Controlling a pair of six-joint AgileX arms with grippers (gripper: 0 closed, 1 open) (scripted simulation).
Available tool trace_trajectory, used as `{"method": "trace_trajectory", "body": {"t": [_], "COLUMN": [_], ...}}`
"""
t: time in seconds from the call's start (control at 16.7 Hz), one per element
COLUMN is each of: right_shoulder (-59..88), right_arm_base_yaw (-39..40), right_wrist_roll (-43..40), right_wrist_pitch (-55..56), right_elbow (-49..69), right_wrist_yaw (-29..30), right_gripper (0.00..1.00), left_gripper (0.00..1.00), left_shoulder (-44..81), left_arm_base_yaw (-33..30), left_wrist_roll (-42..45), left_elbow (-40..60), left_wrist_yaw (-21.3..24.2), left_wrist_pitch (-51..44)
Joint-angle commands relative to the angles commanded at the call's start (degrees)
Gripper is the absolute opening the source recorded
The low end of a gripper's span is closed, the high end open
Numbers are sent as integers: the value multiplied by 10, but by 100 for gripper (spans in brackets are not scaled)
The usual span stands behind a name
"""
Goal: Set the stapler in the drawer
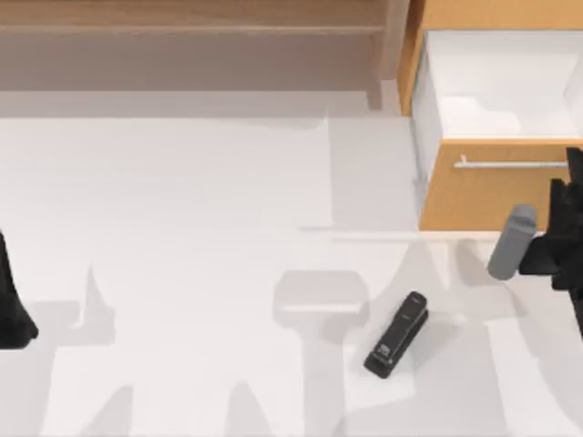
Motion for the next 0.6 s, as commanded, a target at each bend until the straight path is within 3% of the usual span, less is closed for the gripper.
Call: {"method": "trace_trajectory", "body": {"t": [0.12,0.18,0.6], "right_shoulder": [0,0,0], "right_arm_base_yaw": [0,0,0], "right_wrist_roll": [0,0,0], "right_wrist_pitch": [0,0,0], "right_elbow": [0,0,0], "right_wrist_yaw": [0,0,0], "right_gripper": [98,100,100], "left_gripper": [100,100,100], "left_shoulder": [0,0,0], "left_arm_base_yaw": [0,0,0], "left_wrist_roll": [0,0,0], "left_elbow": [0,0,0], "left_wrist_yaw": [0,0,0], "left_wrist_pitch": [0,0,0]}}
